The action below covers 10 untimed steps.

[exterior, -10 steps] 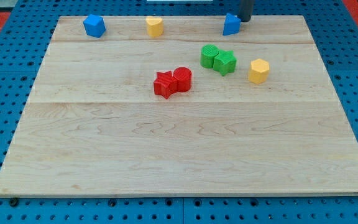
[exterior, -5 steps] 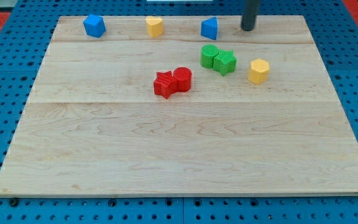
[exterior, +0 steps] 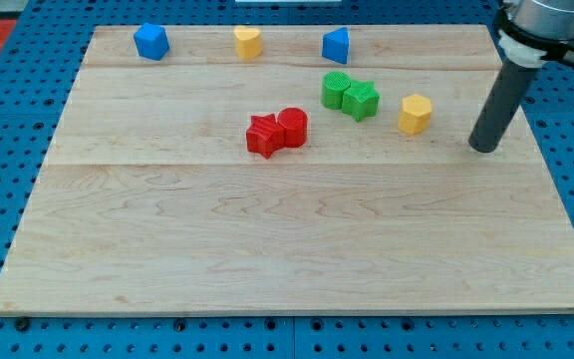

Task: Move yellow hexagon to the top right

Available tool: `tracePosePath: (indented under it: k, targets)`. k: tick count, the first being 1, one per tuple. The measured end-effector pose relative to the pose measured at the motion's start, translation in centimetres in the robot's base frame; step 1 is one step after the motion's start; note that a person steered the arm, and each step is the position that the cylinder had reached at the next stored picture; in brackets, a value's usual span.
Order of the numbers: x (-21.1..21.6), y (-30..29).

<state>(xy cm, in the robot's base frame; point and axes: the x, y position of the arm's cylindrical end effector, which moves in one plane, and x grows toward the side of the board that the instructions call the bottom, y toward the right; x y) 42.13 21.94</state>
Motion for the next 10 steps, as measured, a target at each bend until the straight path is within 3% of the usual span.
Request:
tracePosePath:
  k: [2,5,6,7,10]
  targets:
    - [0.1,-6.5]
    - [-10.5,-5.7]
    - [-11.2,-5.4]
    - [-9.5,-9.7]
    - [-14.9,-7.2]
